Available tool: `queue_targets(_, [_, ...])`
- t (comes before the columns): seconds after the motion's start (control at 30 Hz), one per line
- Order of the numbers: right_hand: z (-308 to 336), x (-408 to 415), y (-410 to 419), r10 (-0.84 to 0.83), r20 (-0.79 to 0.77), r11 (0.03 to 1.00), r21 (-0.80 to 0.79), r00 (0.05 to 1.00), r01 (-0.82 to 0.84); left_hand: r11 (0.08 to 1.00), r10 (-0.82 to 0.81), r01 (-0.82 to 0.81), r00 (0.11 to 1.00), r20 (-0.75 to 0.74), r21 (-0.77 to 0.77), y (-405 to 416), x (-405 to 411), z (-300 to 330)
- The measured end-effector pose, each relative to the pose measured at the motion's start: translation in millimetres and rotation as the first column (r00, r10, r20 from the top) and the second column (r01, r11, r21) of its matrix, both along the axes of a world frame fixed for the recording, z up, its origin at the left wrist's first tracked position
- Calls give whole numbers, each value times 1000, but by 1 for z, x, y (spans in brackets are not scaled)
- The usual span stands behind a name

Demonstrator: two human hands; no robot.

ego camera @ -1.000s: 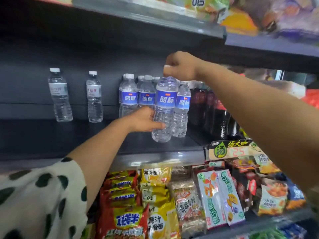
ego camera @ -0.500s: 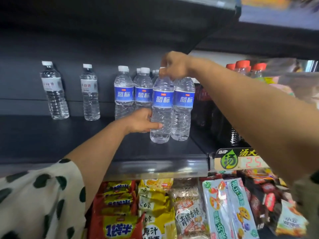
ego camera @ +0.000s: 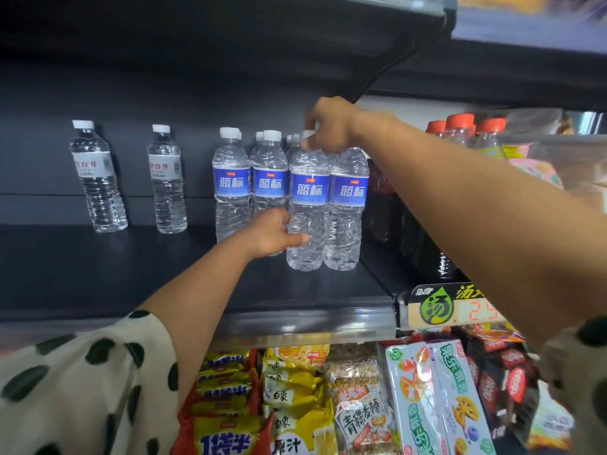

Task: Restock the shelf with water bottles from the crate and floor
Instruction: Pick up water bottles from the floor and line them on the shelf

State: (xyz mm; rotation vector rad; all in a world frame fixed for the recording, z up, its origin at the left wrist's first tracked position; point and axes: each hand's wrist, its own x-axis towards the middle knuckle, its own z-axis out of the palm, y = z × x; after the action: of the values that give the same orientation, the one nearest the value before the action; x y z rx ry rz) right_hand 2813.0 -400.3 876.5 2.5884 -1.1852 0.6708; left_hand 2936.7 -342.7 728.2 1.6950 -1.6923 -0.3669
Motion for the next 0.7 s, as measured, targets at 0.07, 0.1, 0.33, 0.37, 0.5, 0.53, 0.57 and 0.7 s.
queue_targets(0.07, [-1,-1,1,-6,-8,1000,-17,1000,6,1000,7,-8,1000,8,4,0,1,0])
queue_targets(0.1, [-1,-1,1,-12,-8,1000,-17,1000,12,1000,11,-11,1000,12,5,0,1,0])
queue_targets(0.33, [2,-5,7,-52,6,994,-94,999,52,999,40,-40,997,63,8,6,7,3])
queue_targets(0.37, [2,-7,12,-49,9,992,-112,999,50,999,53,-54,995,88,-1,9,9,6])
queue_targets(0.5, [-4,-22,43,-87,-19,980,-179,996,82,995,78,-66,980,185,-74,32,8,19])
queue_targets(0.53, [-10,-26,54,-109,-34,978,-182,993,101,994,76,-59,975,208,-89,40,7,22])
queue_targets(0.57, [-18,-31,66,-134,-55,976,-179,989,122,994,71,-48,970,233,-102,49,6,24])
queue_targets(0.7, [-65,-49,119,-234,-154,968,-127,960,215,992,27,20,927,373,-122,89,-2,19])
